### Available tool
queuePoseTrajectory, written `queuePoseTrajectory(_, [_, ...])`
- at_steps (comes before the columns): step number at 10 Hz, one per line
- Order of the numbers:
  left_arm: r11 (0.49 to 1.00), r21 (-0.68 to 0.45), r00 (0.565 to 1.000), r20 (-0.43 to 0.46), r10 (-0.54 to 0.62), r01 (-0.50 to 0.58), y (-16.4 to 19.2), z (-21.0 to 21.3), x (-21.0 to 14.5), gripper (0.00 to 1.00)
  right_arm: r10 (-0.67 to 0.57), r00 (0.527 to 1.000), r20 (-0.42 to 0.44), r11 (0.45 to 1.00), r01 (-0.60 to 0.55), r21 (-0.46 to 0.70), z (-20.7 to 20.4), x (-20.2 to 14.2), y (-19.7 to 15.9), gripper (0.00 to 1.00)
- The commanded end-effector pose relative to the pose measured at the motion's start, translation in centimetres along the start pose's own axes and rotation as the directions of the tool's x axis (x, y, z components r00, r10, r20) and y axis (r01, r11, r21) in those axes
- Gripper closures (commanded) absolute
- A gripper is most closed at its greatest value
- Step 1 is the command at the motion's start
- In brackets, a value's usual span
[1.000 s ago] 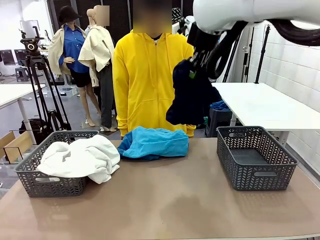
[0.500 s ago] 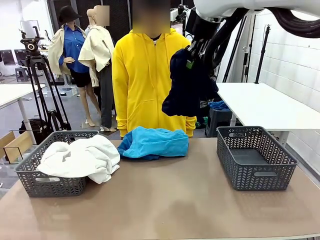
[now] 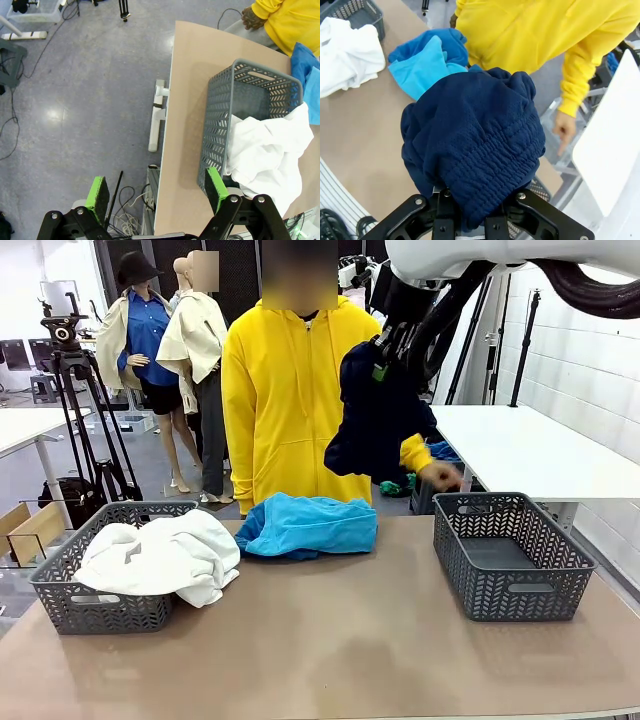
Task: Sort the tops and bottoms.
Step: Sort the clothes according to human instructions.
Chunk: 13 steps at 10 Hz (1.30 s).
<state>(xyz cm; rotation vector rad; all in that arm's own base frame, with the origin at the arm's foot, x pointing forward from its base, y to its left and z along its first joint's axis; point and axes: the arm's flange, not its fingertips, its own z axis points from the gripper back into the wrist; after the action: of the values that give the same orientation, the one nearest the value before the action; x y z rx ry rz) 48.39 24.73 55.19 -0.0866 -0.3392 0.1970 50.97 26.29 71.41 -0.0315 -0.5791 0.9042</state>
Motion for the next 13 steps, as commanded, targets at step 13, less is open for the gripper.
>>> queuePoseTrajectory(13, [1.000, 0.005, 1.000, 0.000, -0.002, 0.002, 0.13, 0.10, -0.06, 0.00, 0.002, 1.000, -0.006, 1.000, -0.002, -0.009, 0.16, -0.39, 0.13, 1.00])
